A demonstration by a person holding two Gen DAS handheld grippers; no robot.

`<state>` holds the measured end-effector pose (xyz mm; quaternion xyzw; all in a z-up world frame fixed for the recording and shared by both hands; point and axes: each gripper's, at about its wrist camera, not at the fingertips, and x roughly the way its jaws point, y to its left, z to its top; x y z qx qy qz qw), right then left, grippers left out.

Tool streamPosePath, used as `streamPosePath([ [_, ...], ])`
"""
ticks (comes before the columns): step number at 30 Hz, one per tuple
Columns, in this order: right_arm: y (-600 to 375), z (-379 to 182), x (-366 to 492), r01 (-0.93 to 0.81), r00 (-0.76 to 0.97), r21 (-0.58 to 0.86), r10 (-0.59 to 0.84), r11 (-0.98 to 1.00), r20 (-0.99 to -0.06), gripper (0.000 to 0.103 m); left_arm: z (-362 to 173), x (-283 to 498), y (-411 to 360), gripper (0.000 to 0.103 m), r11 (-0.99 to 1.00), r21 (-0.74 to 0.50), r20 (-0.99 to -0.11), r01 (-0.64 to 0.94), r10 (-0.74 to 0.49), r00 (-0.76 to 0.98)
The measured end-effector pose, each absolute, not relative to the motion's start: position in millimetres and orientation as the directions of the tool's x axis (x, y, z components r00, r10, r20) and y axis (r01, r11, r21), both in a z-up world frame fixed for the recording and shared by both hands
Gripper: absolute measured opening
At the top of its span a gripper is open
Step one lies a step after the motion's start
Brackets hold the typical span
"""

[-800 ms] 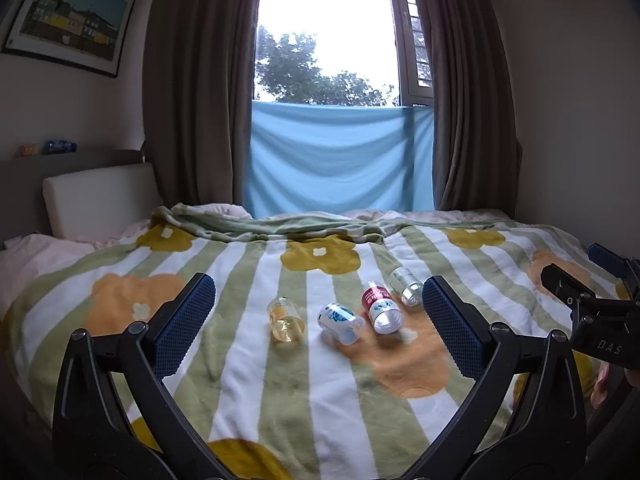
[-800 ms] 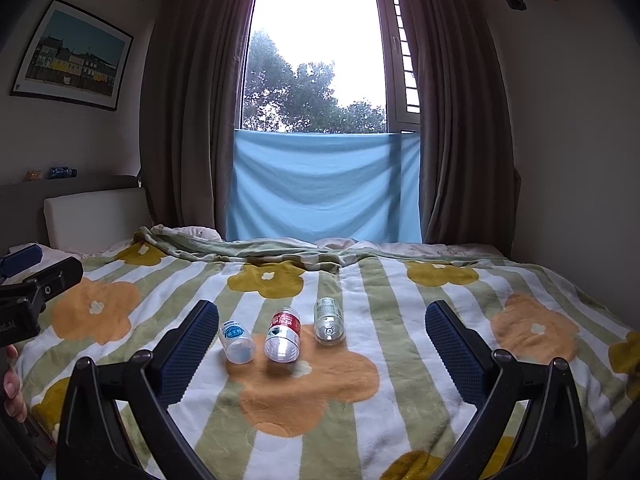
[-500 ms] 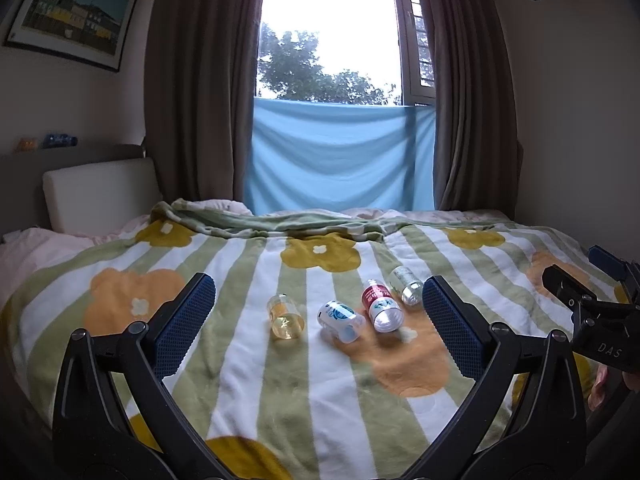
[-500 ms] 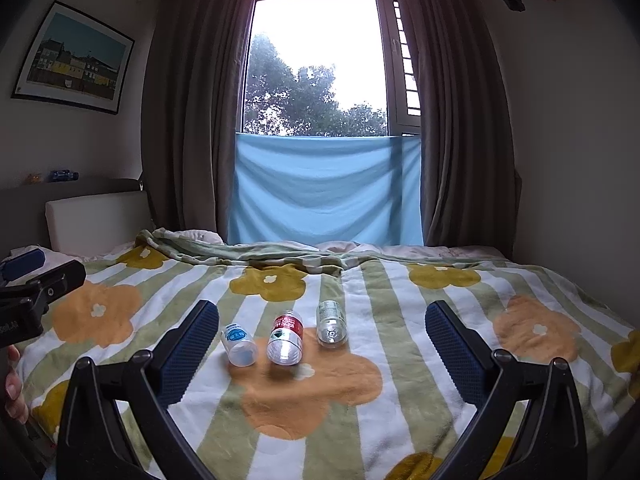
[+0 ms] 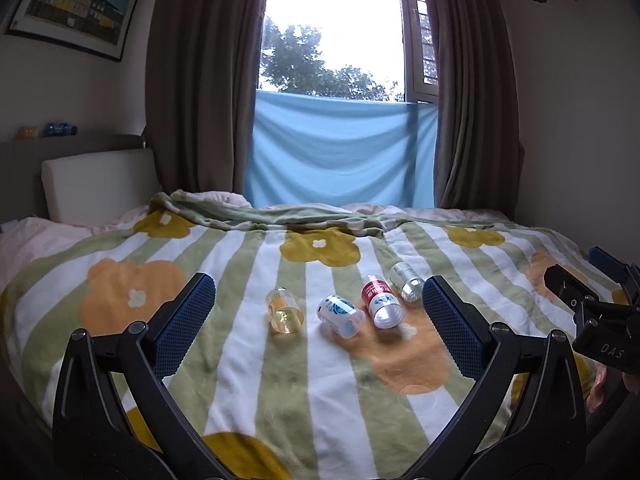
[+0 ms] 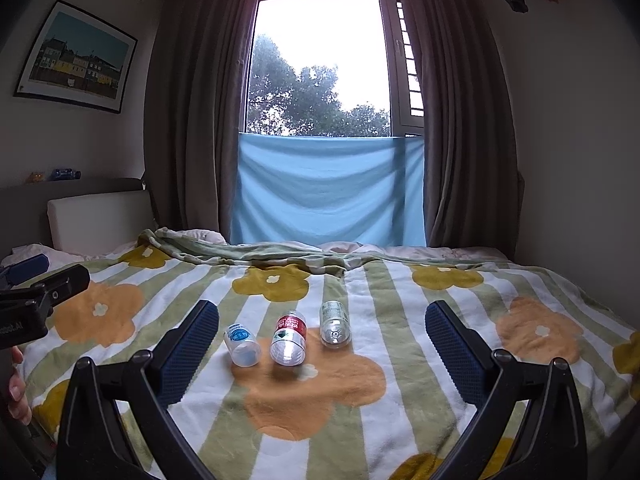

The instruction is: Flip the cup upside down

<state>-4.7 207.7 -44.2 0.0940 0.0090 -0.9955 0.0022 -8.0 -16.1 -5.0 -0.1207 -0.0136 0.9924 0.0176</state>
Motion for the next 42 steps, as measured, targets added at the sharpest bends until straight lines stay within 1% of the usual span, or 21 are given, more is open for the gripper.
streamPosePath([
  [14,201,-50,-20,0.023,-0.975,-0.015,-0.019,-1.000,-0.222,0.103,-17,-19,-26,0.103,-0.999,-0.041,-0.271,-0.016,0.027,-0.962],
  [18,199,-52,-38,0.043,-0.967,-0.007,-0.040,-0.999,-0.252,0.103,-24,-28,-33,0.103,-0.999,-0.044,-0.292,-0.011,0.024,-0.956],
  [22,194,-53,-73,0.087,-0.950,-0.019,-0.077,-0.996,-0.303,0.103,-37,-42,-41,0.103,-0.999,-0.047,-0.335,-0.006,0.021,-0.942],
  [25,189,-56,-111,0.126,-0.923,-0.026,-0.108,-0.992,-0.368,0.103,-53,-53,-49,0.103,-0.999,-0.050,-0.375,0.010,0.009,-0.927],
  [32,191,-82,-235,0.182,-0.794,0.060,-0.182,-0.982,-0.579,0.103,-88,-80,-65,0.103,-0.995,-0.098,-0.465,0.022,0.026,-0.885],
  [37,182,-122,-321,0.175,-0.657,0.084,-0.180,-0.981,-0.732,0.103,-104,-92,-71,0.103,-0.994,-0.107,-0.510,0.019,0.039,-0.859],
  [42,175,-162,-378,0.149,-0.531,0.080,-0.148,-0.986,-0.835,0.103,-114,-101,-75,0.103,-0.994,-0.110,-0.533,0.020,0.042,-0.845],
])
